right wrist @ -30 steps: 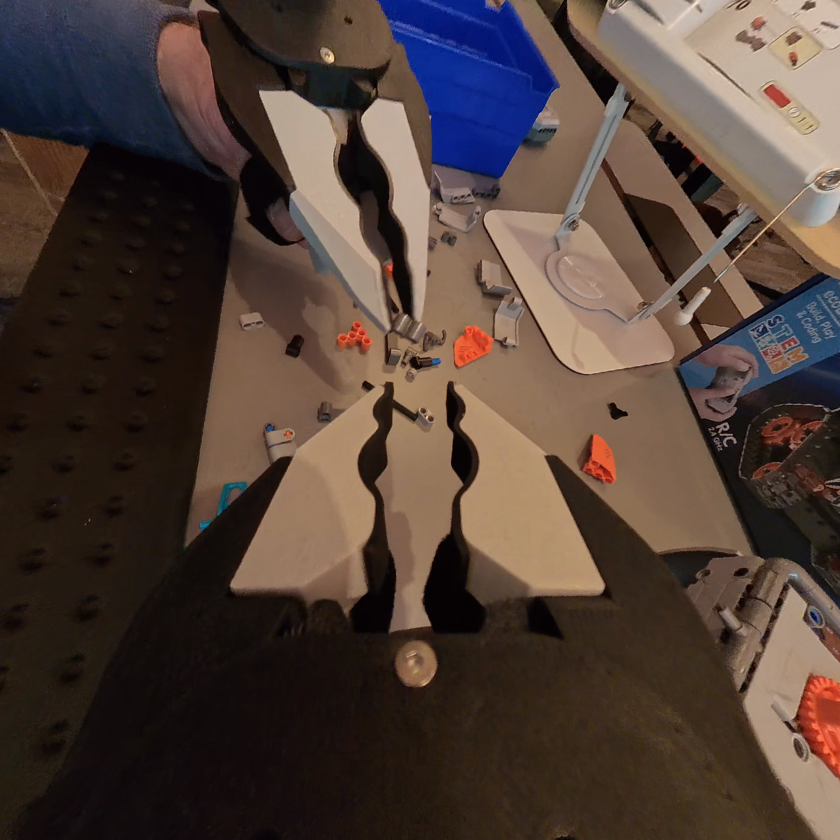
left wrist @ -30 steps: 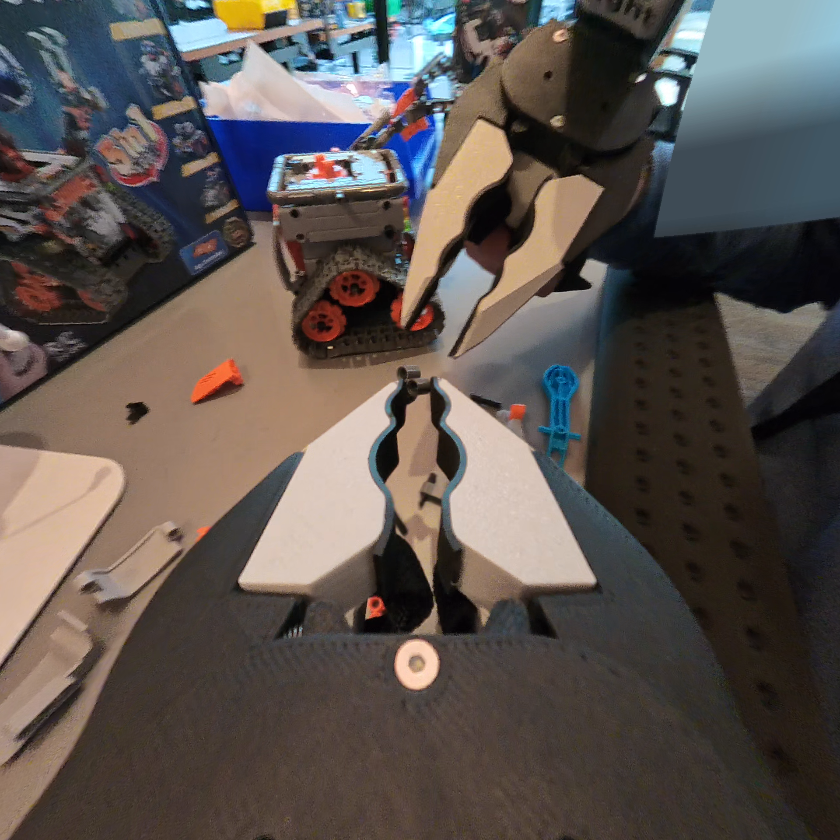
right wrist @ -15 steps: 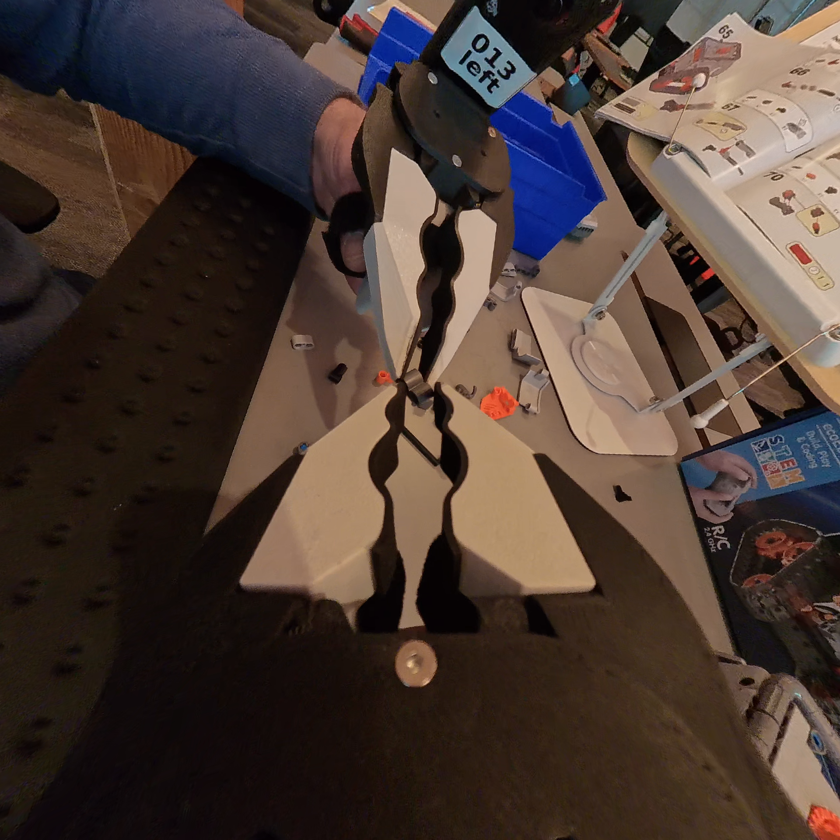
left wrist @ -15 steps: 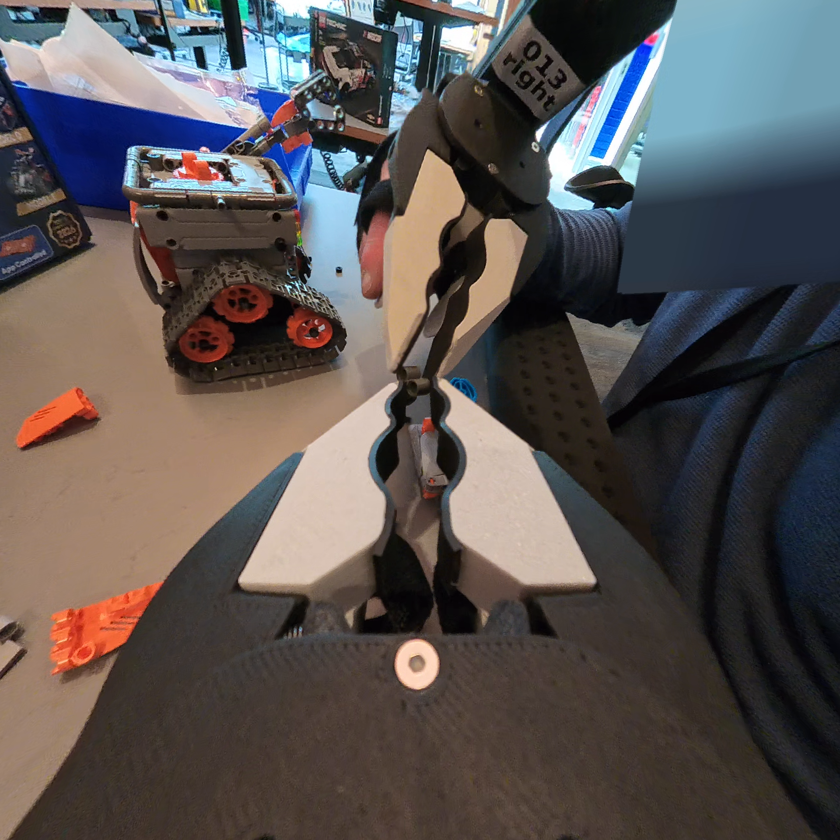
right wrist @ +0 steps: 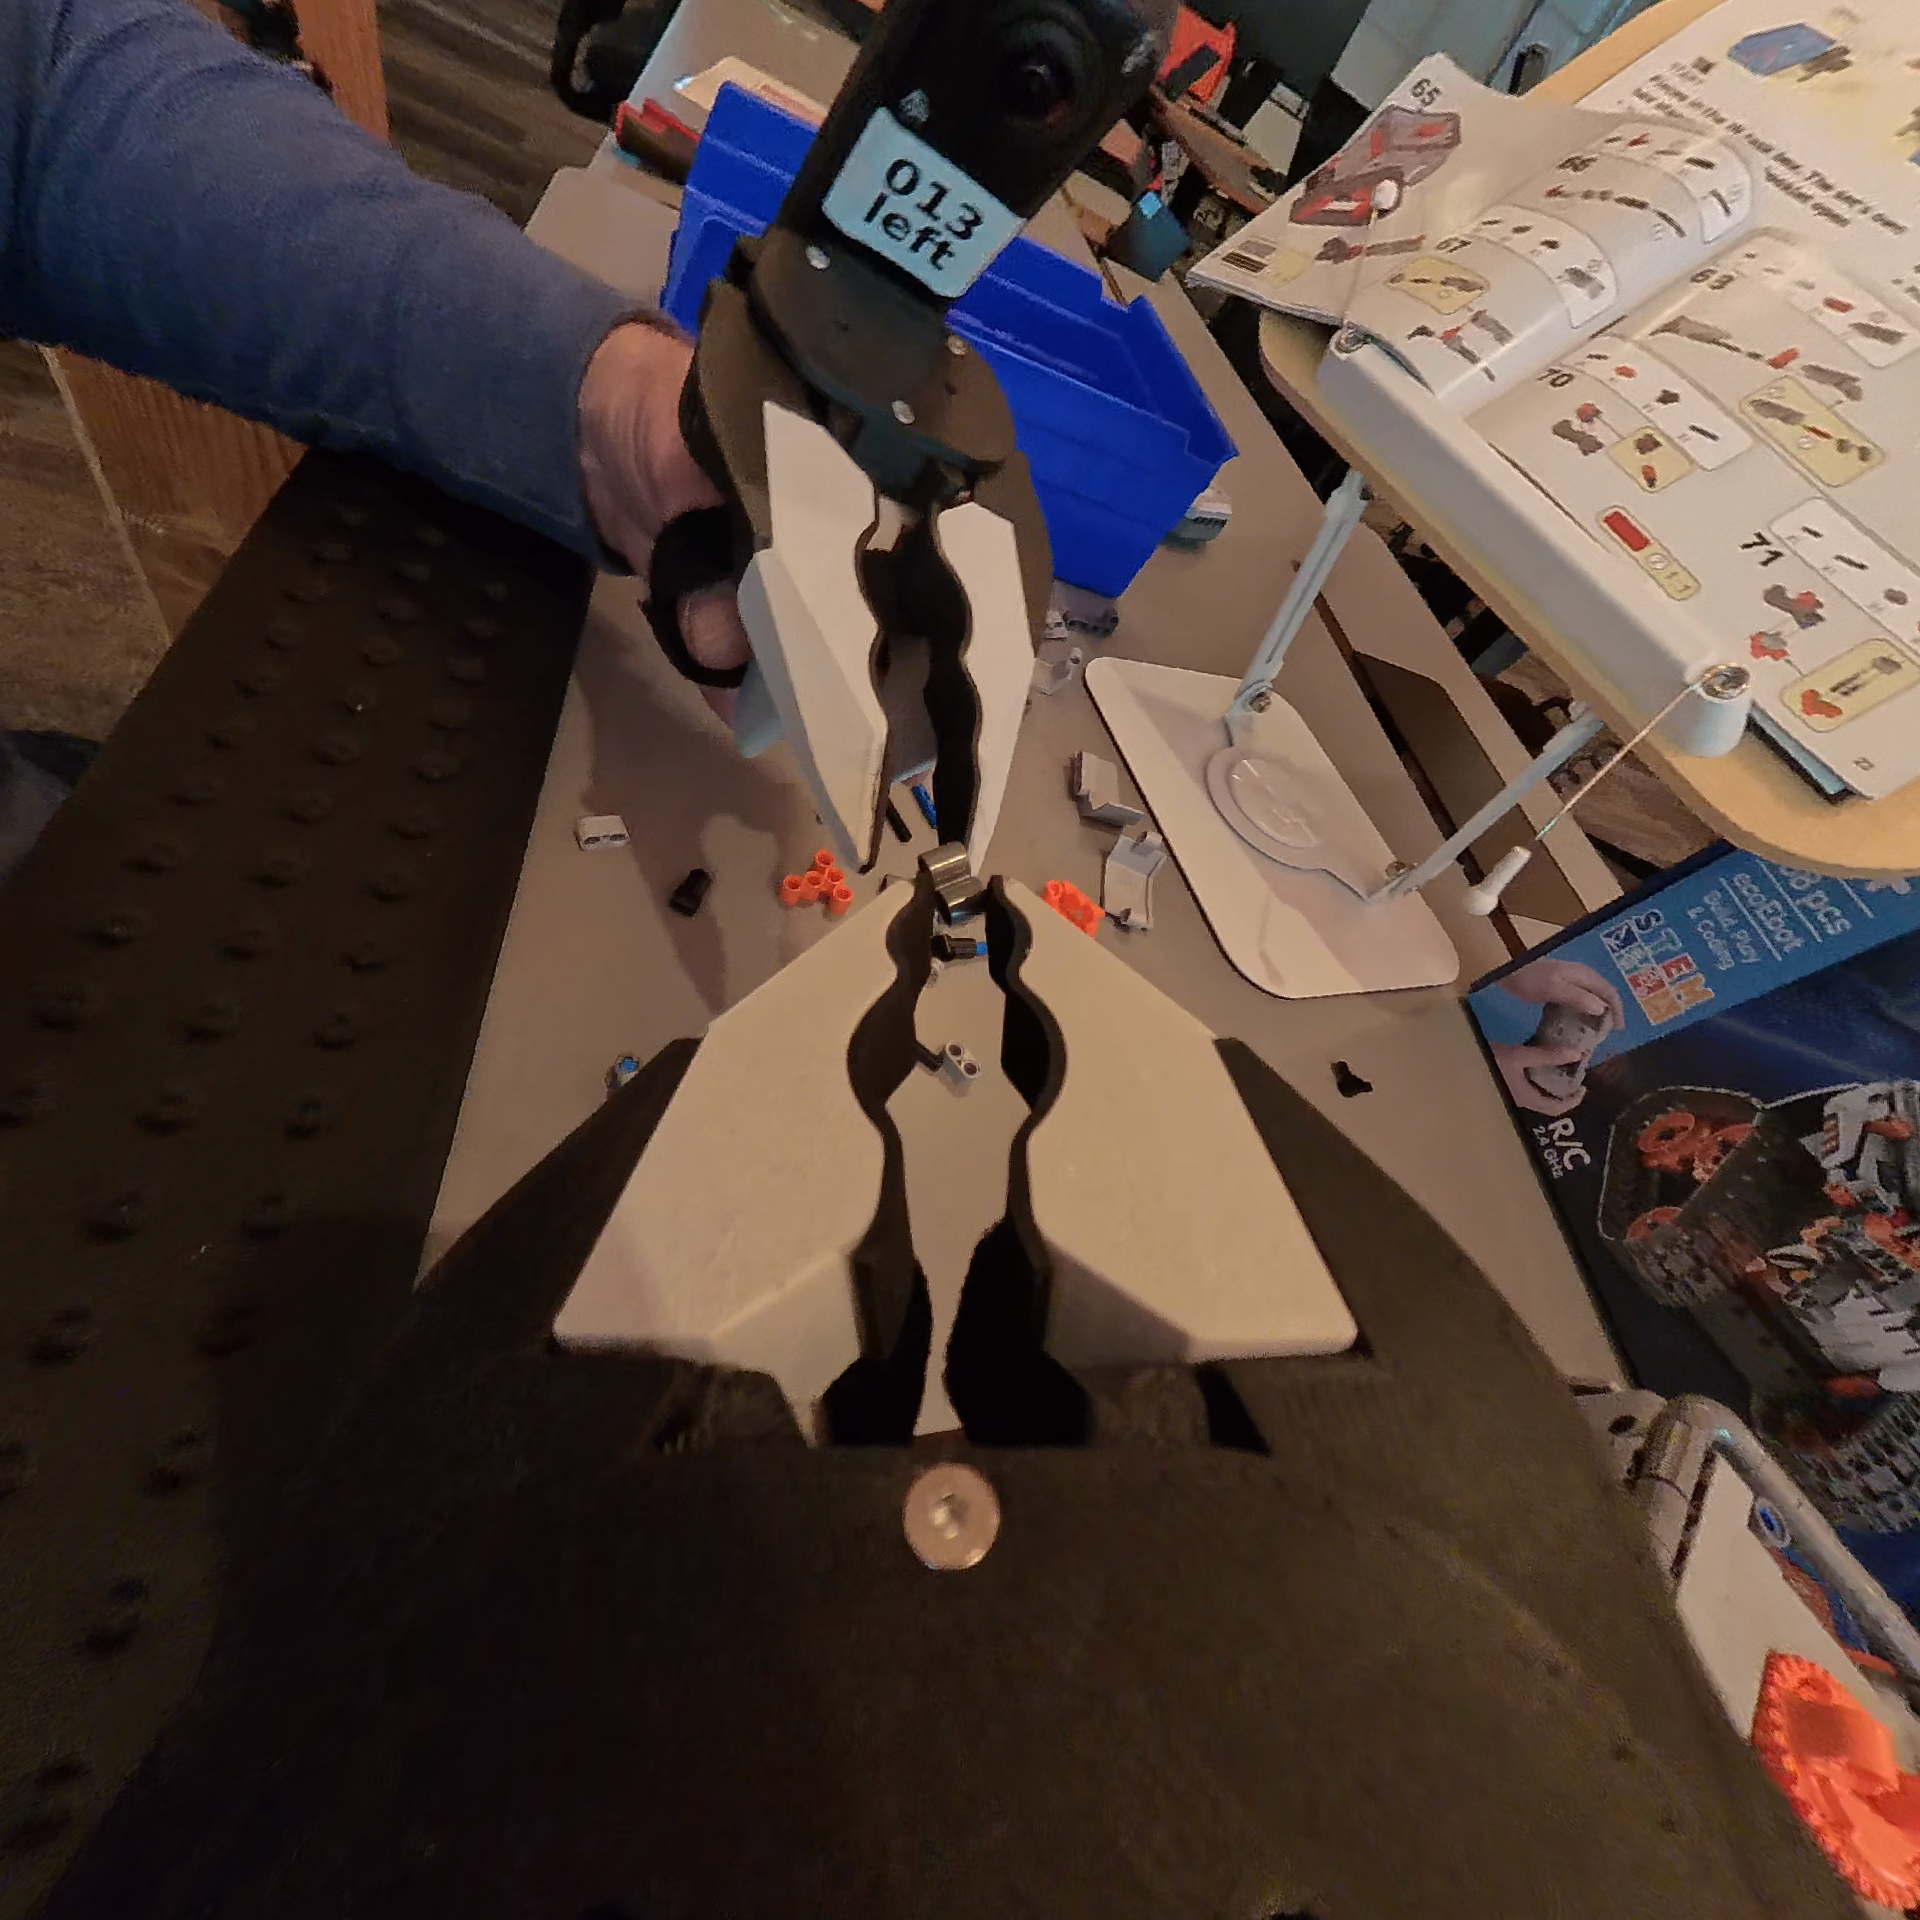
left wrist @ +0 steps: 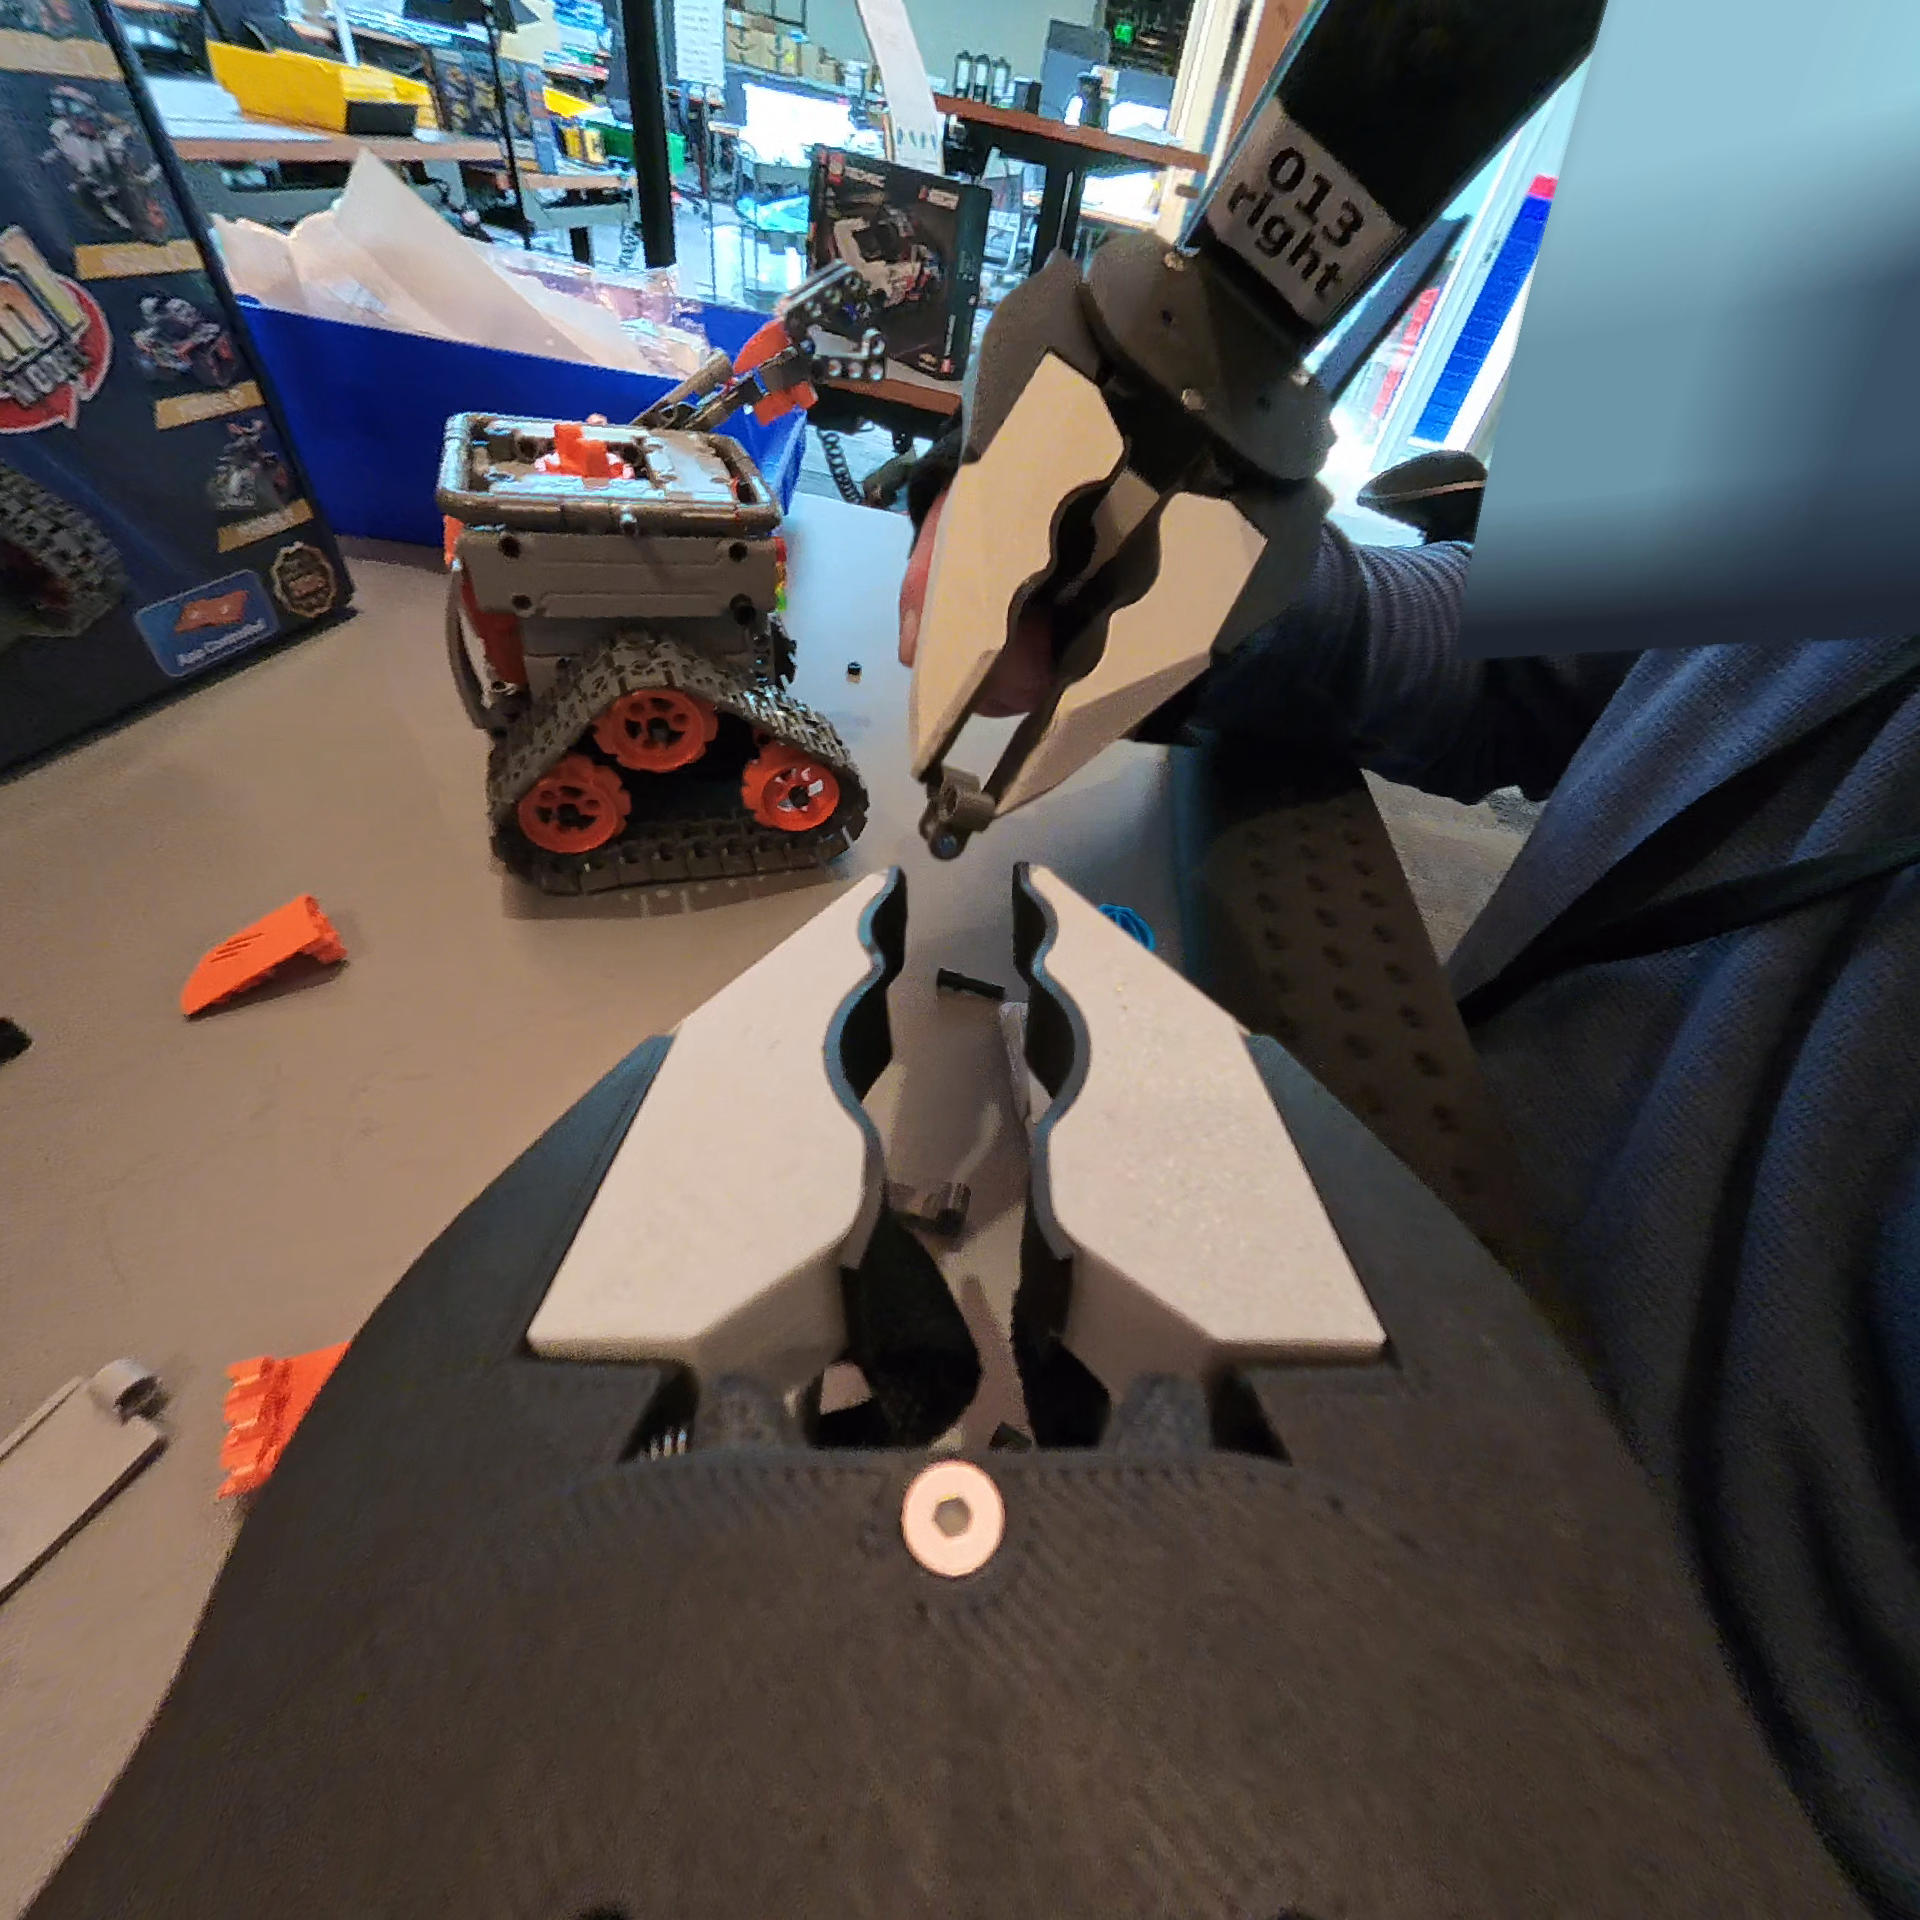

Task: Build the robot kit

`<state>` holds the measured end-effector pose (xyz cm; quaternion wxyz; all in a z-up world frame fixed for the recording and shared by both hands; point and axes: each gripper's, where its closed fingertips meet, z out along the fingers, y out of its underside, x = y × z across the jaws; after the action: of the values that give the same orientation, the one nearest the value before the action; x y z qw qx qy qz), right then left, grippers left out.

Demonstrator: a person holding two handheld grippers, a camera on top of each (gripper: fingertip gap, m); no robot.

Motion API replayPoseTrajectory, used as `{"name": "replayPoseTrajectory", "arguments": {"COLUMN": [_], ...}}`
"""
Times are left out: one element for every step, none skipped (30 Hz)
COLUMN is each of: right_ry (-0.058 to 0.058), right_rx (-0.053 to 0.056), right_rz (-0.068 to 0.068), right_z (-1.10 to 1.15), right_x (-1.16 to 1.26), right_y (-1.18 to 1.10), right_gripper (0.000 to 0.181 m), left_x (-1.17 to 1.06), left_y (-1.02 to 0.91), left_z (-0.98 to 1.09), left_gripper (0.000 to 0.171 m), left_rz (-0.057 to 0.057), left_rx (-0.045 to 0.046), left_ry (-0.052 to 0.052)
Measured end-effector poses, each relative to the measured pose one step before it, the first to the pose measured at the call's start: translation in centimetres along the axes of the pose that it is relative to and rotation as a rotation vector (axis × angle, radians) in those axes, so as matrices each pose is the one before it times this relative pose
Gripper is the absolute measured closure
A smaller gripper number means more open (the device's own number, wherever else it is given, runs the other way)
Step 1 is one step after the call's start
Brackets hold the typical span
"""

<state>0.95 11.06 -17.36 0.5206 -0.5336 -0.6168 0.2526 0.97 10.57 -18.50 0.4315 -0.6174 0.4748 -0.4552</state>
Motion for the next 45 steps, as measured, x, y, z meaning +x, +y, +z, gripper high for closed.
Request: {"name": "replayPoseTrajectory", "arguments": {"right_ry": [-0.0071,-0.0021,0.0022,-0.0009,-0.0015,0.0036,0.0049,-0.0004,-0.0034,-0.0031,-0.0014,0.0018,0.0026,0.0006,0.0004,-0.0029,-0.0017,0.0056,0.0039,0.0007,0.0059,0.0076,0.0011,-0.0005,-0.0001,-0.0010,-0.0004,0.0010,0.0019,0.0022,-0.0001,-0.0016,-0.0014,0.0002,-0.0002,-0.0031,-0.0020,0.0014,0.0003,-0.0026,-0.0005,0.0006,0.0003,0.0003,-0.0001], "right_rx": [-0.0026,-0.0024,-0.0054,-0.0102,-0.0076,-0.0022,0.0004,-0.0015,0.0029,0.0040,-0.0007,0.0022,0.0076,0.0055,0.0064,0.0047,0.0025,0.0005,-0.0018,0.0022,0.0025,-0.0025,-0.0014,0.0017,-0.0002,-0.0050,-0.0036,-0.0005,-0.0048,-0.0071,-0.0019,0.0012,-0.0019,-0.0034,-0.0032,-0.0024,-0.0014,-0.0030,-0.0024,0.0016,0.0017,-0.0007,-0.0008,-0.0003,-0.0006], "right_rz": [0.0153,0.0080,0.0051,0.0088,0.0092,0.0078,0.0092,0.0135,0.0127,0.0111,0.0094,0.0046,0.0037,0.0087,0.0099,0.0092,0.0083,0.0065,0.0052,0.0058,0.0069,0.0053,0.0017,-0.0005,-0.0017,-0.0023,-0.0045,-0.0049,-0.0024,-0.0012,-0.0002,0.0030,0.0040,0.0019,0.0015,0.0021,0.0009,0.0004,0.0016,0.0015,-0.0003,-0.0012,0.0006,-0.0003,0.0000], "right_z": [0.019,0.038,0.041,0.053,0.027,-0.019,-0.058,-0.049,-0.033,-0.015,0.014,0.010,-0.008,-0.003,0.004,0.003,0.002,-0.001,-0.010,-0.033,-0.036,-0.035,-0.014,-0.011,0.014,0.053,0.049,0.022,0.020,0.027,0.015,-0.003,-0.007,0.014,0.034,0.031,0.050,0.035,0.031,0.008,-0.005,0.014,0.003,-0.002,0.002], "right_x": [-0.036,0.003,0.072,0.047,0.030,0.105,0.143,0.081,0.009,-0.001,0.008,0.025,0.007,0.015,0.010,-0.006,0.012,0.134,0.119,0.073,0.130,0.158,0.037,-0.038,-0.056,-0.084,-0.089,-0.053,-0.013,0.016,-0.023,-0.026,-0.021,-0.015,-0.035,-0.077,-0.065,0.001,0.000,-0.045,-0.032,0.001,-0.002,0.007,0.006], "right_y": [0.047,0.083,0.110,0.164,0.153,0.062,0.014,0.021,-0.015,-0.022,0.043,-0.030,-0.117,-0.098,-0.087,-0.050,-0.005,0.021,0.038,-0.010,-0.026,0.030,0.017,-0.035,-0.007,0.062,0.051,0.017,0.066,0.109,0.054,0.025,0.052,0.086,0.084,0.076,0.044,0.049,0.038,-0.032,-0.023,0.010,0.008,0.004,0.019], "right_gripper": [0.174,0.174,0.174,0.174,0.174,0.174,0.174,0.174,0.174,0.174,0.174,0.174,0.174,0.174,0.174,0.174,0.174,0.174,0.174,0.174,0.174,0.174,0.174,0.174,0.174,0.174,0.174,0.174,0.174,0.174,0.174,0.174,0.174,0.174,0.174,0.174,0.174,0.174,0.174,0.174,0.174,0.174,0.174,0.174,0.174], "left_x": [-0.114,-0.097,-0.156,-0.051,-0.050,-0.084,-0.092,-0.053,-0.044,-0.035,-0.012,-0.015,-0.026,0.028,0.040,-0.059,-0.038,-0.002,-0.049,-0.215,-0.124,-0.102,-0.220,-0.121,0.062,0.136,0.064,0.075,0.054,-0.013,-0.004,-0.012,-0.079,-0.050,0.070,0.020,-0.013,0.059,0.078,0.031,0.061,0.036,-0.048,-0.015,0.001], "left_y": [0.085,0.113,0.086,-0.003,0.001,0.028,0.017,-0.019,-0.032,-0.020,-0.005,-0.033,-0.058,-0.093,-0.077,-0.026,-0.039,-0.033,-0.097,-0.137,-0.138,-0.186,-0.237,-0.205,-0.226,-0.210,-0.130,0.031,0.088,-0.010,0.024,0.069,0.055,0.023,0.025,0.004,-0.024,0.028,0.048,0.004,-0.017,-0.007,0.005,0.004,0.016], "left_z": [-0.092,-0.032,0.008,0.011,0.030,0.015,0.006,0.010,0.028,0.066,0.100,0.122,0.135,0.106,0.104,0.091,0.066,0.058,0.024,-0.006,-0.047,-0.080,-0.110,-0.094,-0.052,-0.015,0.018,0.064,0.067,0.025,0.015,0.018,-0.006,-0.012,0.015,0.022,0.021,0.057,0.063,0.035,0.012,0.013,-0.003,0.005,0.004], "left_gripper": [0.153,0.152,0.152,0.151,0.151,0.151,0.151,0.151,0.151,0.151,0.151,0.151,0.151,0.151,0.151,0.151,0.151,0.151,0.151,0.151,0.151,0.151,0.151,0.151,0.151,0.152,0.152,0.151,0.151,0.151,0.151,0.151,0.151,0.151,0.151,0.151,0.151,0.151,0.151,0.151,0.151,0.152,0.151,0.151,0.152], "left_rz": [-0.0051,0.0005,0.0092,0.0097,0.0092,0.0145,0.0124,0.0072,0.0100,0.0126,0.0107,0.0085,0.0075,0.0084,0.0089,0.0075,0.0056,0.0040,0.0040,0.0077,0.0114,0.0127,0.0171,0.0191,0.0131,0.0066,0.0053,0.0040,0.0040,0.0037,-0.0005,-0.0011,0.0007,0.0010,0.0010,0.0046,0.0076,0.0054,0.0024,0.0029,0.0022,-0.0011,0.0011,0.0008,-0.0021], "left_rx": [0.00501,0.00004,-0.00340,-0.00193,-0.00447,-0.00515,-0.00268,-0.00112,-0.00032,-0.00128,-0.00260,-0.00104,0.00064,0.00233,0.00091,-0.00145,0.00087,0.00141,0.00475,0.00670,0.00479,0.00734,0.00959,0.00528,0.00706,0.00638,0.00373,-0.00433,-0.00472,0.00282,-0.00129,-0.00380,-0.00071,0.00097,-0.00162,-0.00072,0.00010,-0.00351,-0.00243,0.00051,0.00124,-0.00052,-0.00038,0.00042,-0.00095], "left_ry": [-0.0070,-0.0078,-0.0137,-0.0075,-0.0069,-0.0114,-0.0125,-0.0095,-0.0098,-0.0100,-0.0084,-0.0086,-0.0092,-0.0066,-0.0057,-0.0105,-0.0077,-0.0042,-0.0073,-0.0189,-0.0128,-0.0117,-0.0213,-0.0155,-0.0036,0.0022,-0.0021,0.0013,0.0009,-0.0040,-0.0004,0.0004,-0.0032,-0.0021,0.0041,-0.0015,-0.0052,0.0003,0.0023,-0.0018,0.0015,0.0017,-0.0029,-0.0008,0.0010]}}
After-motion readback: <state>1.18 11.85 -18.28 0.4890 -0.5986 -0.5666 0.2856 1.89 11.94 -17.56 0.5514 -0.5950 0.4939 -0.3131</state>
